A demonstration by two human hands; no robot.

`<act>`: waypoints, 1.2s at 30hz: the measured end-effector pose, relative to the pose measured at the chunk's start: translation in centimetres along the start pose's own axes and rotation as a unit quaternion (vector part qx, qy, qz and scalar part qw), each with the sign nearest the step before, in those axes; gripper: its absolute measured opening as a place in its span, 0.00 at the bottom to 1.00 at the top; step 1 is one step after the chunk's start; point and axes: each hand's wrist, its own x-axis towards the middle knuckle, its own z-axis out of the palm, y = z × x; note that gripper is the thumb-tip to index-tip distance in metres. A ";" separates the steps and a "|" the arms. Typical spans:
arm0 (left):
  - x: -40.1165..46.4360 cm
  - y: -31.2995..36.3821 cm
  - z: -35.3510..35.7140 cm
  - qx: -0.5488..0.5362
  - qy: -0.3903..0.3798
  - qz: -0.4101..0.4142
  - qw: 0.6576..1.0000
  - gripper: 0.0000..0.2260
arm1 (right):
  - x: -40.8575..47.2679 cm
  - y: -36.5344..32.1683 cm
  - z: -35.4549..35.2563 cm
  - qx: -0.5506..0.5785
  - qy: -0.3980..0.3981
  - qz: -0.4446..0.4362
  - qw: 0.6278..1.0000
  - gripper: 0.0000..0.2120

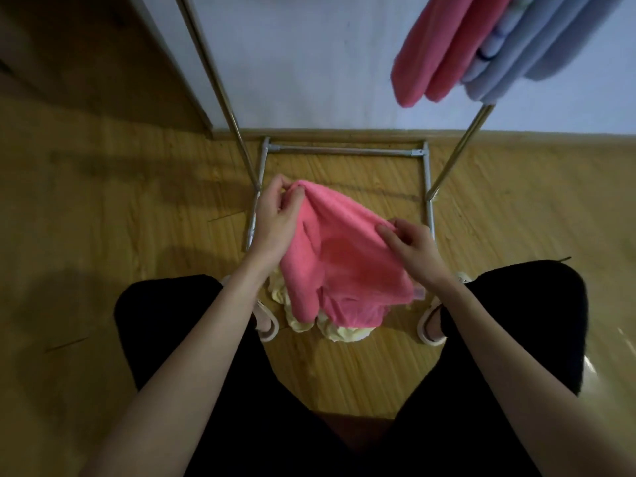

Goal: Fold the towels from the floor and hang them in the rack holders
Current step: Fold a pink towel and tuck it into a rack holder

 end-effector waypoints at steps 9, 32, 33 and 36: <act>-1.5 7.7 0.8 -0.098 0.115 0.013 0.988 0.09 | -4.3 -3.6 -3.9 -0.010 -0.156 0.038 0.987 0.22; 1.6 13.0 0.9 0.001 0.038 0.080 0.996 0.11 | -5.5 -14.6 -10.2 -0.009 0.114 -0.032 0.993 0.10; 1.6 13.0 0.7 0.009 0.019 0.089 0.996 0.11 | -5.3 -16.2 -10.5 0.033 0.131 -0.023 0.991 0.09; 1.3 12.9 0.3 0.021 -0.033 0.095 0.995 0.08 | -5.2 -20.2 -11.3 0.191 0.134 -0.003 0.972 0.08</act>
